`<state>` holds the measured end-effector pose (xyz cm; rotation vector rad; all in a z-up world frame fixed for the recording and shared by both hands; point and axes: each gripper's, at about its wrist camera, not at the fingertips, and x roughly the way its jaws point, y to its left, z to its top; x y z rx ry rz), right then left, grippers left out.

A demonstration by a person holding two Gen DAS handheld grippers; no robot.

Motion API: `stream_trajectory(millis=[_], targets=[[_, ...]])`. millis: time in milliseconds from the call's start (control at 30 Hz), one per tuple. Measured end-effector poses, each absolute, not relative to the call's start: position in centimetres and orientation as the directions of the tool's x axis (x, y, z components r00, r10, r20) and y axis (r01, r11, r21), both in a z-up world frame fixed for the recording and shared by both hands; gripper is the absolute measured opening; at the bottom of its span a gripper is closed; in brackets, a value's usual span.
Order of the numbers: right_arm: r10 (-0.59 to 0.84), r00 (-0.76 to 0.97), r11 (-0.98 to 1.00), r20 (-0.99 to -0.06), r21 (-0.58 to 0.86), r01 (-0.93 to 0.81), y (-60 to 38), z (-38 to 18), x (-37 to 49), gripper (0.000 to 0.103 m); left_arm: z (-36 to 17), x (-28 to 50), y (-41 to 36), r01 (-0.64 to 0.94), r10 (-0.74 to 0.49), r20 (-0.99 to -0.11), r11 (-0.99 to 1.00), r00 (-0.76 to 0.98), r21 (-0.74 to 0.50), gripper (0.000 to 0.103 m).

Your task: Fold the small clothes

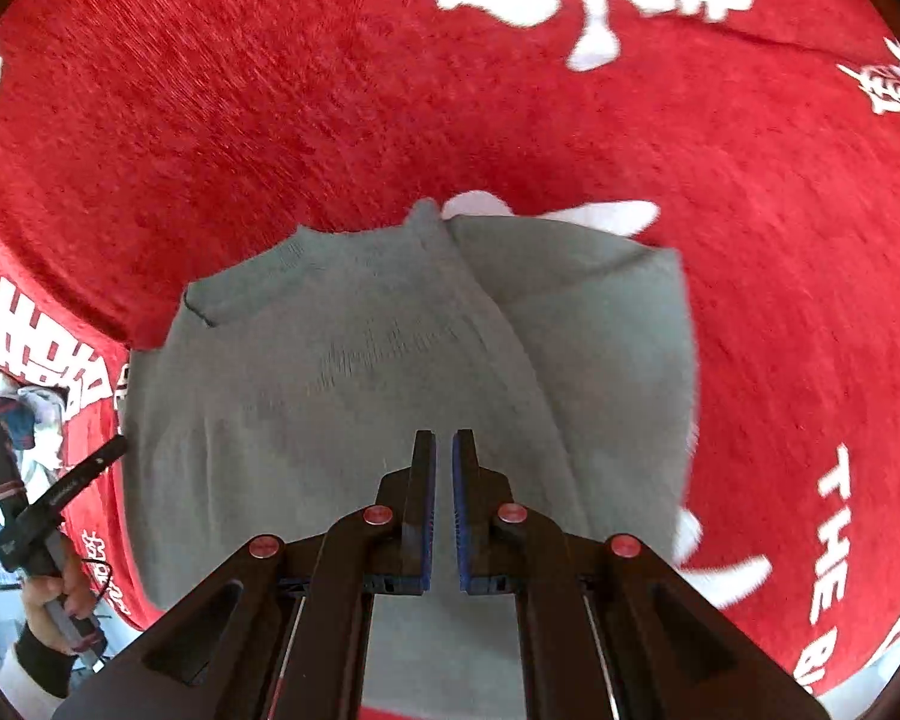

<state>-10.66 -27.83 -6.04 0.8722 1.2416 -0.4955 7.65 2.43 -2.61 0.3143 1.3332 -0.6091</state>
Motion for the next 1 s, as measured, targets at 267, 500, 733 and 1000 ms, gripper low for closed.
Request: stream_trajectory(millis=[267,500,733,1000], targets=[[0.122,0.272,0.543,-0.954,0.294,0.786,-29.4,-7.3,-12.4,0.004,-4.1,8.5,3.0,0.570,-0.216,-0.973,0.811,0.081,-0.133,0.008],[0.126,0.257,0.536,-0.958,0.284,0.795,-28.2,-6.1,-13.4,0.007,-2.8,8.0,3.4,0.565,-0.223,-0.974,0.809,0.042,-0.161,0.008],[0.134,0.254,0.559,-0.958,0.285,0.779,-25.7,-5.1,-13.3,0.007,-1.7,5.8,4.7,0.590,-0.220,-0.975,0.790,0.024,-0.164,0.008],[0.172,0.242,0.568,-0.955,0.297,0.768,-22.0,-5.1,-12.7,0.007,-1.4,4.8,5.2,0.601,-0.195,-0.980,0.787,0.024,-0.142,0.008]])
